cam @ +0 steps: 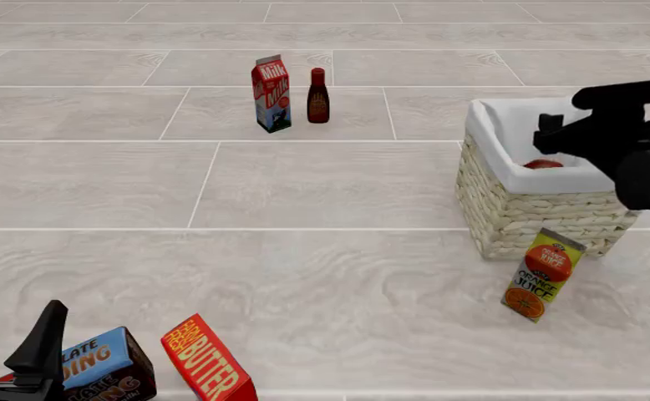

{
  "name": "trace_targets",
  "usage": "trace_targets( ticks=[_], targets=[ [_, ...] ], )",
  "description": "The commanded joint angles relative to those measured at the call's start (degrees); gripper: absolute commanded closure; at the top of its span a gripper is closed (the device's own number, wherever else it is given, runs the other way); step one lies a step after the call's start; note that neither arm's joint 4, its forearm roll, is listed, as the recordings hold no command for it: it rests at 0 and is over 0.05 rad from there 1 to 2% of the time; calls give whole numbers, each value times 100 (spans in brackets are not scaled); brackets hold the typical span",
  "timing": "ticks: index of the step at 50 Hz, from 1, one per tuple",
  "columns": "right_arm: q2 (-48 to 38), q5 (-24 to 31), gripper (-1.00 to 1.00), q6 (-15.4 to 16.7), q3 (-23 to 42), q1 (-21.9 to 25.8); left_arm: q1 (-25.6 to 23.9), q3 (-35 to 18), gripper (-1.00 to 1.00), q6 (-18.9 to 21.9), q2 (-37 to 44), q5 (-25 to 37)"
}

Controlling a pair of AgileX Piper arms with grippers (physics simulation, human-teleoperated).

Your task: Pick the tomato sauce and place it in the basket.

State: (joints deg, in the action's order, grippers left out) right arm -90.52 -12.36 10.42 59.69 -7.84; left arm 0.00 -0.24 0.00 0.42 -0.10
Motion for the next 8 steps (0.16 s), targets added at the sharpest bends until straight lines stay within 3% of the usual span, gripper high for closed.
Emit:
trace_targets(
  ticks=[1, 8],
  targets=[
    [143, 58, -100, -47, 1, 11, 0, 0, -100, 0, 0, 0],
    [345, 113, -100, -61, -35, 38, 0, 0, -100, 0, 0, 0]
  ],
)
